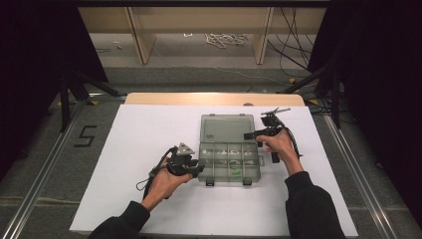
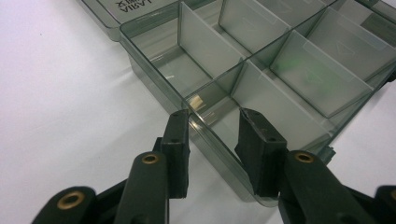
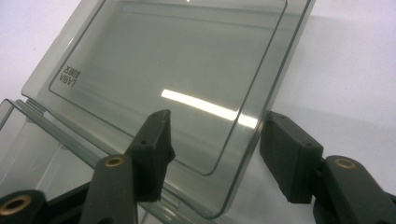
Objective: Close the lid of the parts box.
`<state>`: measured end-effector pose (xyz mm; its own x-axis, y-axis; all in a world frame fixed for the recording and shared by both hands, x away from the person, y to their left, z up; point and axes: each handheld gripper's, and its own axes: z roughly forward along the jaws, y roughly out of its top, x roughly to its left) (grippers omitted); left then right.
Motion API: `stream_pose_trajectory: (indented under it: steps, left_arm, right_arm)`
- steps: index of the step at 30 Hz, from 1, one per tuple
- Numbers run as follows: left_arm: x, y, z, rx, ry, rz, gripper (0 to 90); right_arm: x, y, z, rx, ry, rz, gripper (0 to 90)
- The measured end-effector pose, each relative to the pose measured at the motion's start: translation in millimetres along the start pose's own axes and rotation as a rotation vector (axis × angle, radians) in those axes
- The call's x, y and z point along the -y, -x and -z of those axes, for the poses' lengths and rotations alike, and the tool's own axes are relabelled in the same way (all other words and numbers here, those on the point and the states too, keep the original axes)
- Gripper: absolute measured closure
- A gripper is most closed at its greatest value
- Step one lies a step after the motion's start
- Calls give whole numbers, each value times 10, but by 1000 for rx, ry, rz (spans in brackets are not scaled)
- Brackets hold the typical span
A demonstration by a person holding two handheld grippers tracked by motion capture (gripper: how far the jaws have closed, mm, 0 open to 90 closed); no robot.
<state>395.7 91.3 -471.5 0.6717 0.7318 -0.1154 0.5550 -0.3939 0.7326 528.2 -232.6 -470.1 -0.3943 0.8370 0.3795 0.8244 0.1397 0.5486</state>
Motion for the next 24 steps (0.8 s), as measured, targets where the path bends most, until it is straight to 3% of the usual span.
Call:
stream_pose_trajectory:
  steps: [1,3,4,8,13,17,19,22,23,24]
  left_arm:
    - [1,3,0,1,0,4,641]
    - [1,0,0,1,0,0,641]
    - [5,15,-3,2,1,24,641]
    - [-2,-7,0,2,-1,-10,638]
    - [3,3,-2,12,-3,-1,634]
    - [2,4,-3,5,-1,-8,633]
    - [2,5,-4,4,0,-8,633]
    - [3,7,-8,4,2,-22,631]
    - [3,8,-9,2,3,-24,628]
    - [1,8,-12,-4,5,-31,627]
  right_arm:
    - [2,-11,6,8,0,-5,460]
    - [4,5,17,6,15,36,475]
    - [12,-23,21,12,22,9,487]
    - [10,-10,72,29,47,59,548]
    - [18,-19,168,43,70,79,642]
    - [54,-5,210,36,111,70,697]
    - [75,7,231,-2,131,57,721]
    - [87,31,258,-9,157,79,753]
    - [99,13,280,-26,152,42,769]
    - [102,21,281,-26,162,49,777]
